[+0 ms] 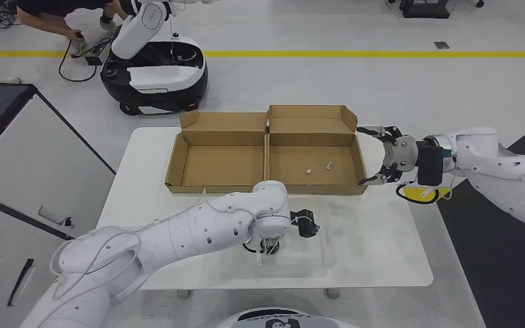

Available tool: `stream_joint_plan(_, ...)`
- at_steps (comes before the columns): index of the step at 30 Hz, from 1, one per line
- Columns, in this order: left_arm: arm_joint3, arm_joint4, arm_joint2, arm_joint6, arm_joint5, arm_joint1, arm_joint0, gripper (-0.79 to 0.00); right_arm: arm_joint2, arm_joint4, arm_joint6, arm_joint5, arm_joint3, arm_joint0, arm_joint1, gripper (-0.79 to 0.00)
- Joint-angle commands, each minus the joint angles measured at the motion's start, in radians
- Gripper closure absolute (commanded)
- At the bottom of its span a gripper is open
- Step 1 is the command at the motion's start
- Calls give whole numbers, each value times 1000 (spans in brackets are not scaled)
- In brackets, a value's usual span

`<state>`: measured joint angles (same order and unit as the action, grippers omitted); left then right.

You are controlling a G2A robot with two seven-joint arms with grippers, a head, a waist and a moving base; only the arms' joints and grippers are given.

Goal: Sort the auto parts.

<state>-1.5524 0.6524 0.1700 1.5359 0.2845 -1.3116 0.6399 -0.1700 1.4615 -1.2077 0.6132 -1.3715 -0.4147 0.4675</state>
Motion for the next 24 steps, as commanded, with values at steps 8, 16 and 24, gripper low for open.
stream_joint_plan(8, 7, -13, 0, -8, 8, 4, 0, -369, 0, 0, 0, 0, 0, 0, 0, -785)
stream_joint_plan(16, 23, -18, 0, -23, 23, 5, 1, -372, 0, 0, 0, 0, 0, 0, 0, -785)
stream_joint_plan(24, 38, -26, 0, -32, 32, 3, 4, -385, 0, 0, 0, 0, 0, 0, 0, -785)
